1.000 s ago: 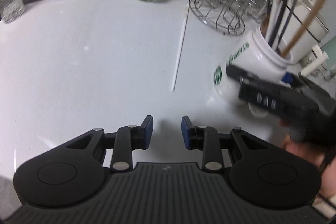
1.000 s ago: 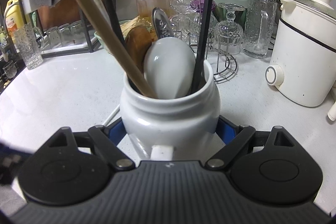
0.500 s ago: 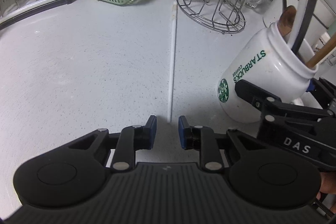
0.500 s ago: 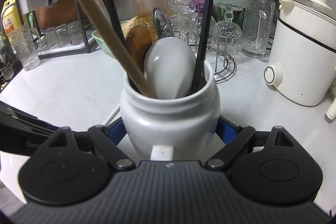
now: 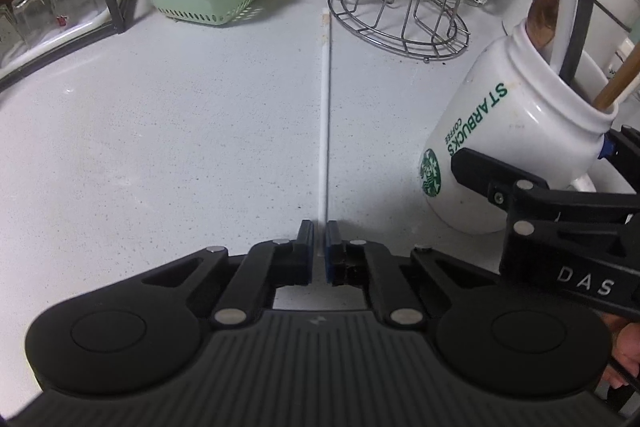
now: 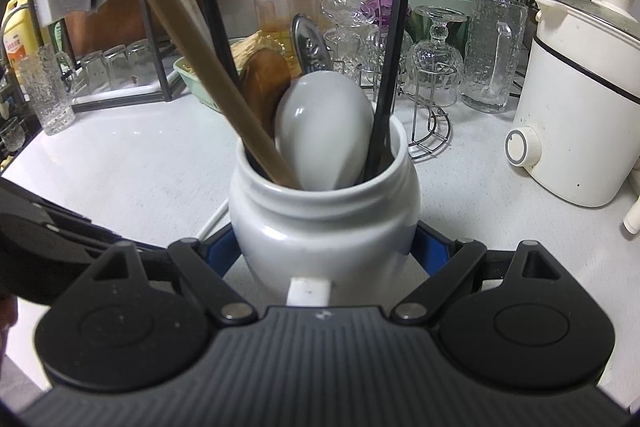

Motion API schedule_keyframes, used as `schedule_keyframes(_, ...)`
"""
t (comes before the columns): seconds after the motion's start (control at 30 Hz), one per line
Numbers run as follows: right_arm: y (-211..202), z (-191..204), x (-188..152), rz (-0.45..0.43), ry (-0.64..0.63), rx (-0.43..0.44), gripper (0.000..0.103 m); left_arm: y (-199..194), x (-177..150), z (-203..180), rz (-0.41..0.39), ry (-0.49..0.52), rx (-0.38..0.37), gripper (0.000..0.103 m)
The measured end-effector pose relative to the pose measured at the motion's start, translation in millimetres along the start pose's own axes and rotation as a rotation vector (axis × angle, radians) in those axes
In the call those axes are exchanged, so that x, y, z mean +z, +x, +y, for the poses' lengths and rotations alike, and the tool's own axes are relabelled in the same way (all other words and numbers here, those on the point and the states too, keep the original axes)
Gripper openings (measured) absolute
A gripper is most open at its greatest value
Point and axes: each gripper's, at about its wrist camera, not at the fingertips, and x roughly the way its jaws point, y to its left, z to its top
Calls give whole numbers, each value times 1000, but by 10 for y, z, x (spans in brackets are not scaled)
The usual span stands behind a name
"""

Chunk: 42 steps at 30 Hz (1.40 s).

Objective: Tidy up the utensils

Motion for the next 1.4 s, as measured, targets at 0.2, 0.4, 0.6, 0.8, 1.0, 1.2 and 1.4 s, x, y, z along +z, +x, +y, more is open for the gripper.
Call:
schedule_keyframes(0.2,6,-2,2,0,-1,1,91,-52,-74,10,25,-26,-28,6)
schedule_keyframes(0.4,15,-6,17,7,-5,3,91,-182,-242,12,49,-72,-24,5)
schedule_keyframes(0.6,23,-17,22,3,-18,16,91,-413,-474,5,57,-109,-17,4)
schedule_keyframes(0.8,29,-48,20,-2,-35,40,91,-612,-659,-23,31,-153,-7,4)
schedule_keyframes(1.0,21,-81,14,-1,-44,61,91,-443,-348,27,-4,-167,14,15)
schedule_keyframes(1.2,18,-90,46,25,-39,65,91,-253,8,23,-51,-97,40,29)
schedule_keyframes(1.4,7,-104,37,32,-32,63,91,-43,70,-4,-17,-60,12,28)
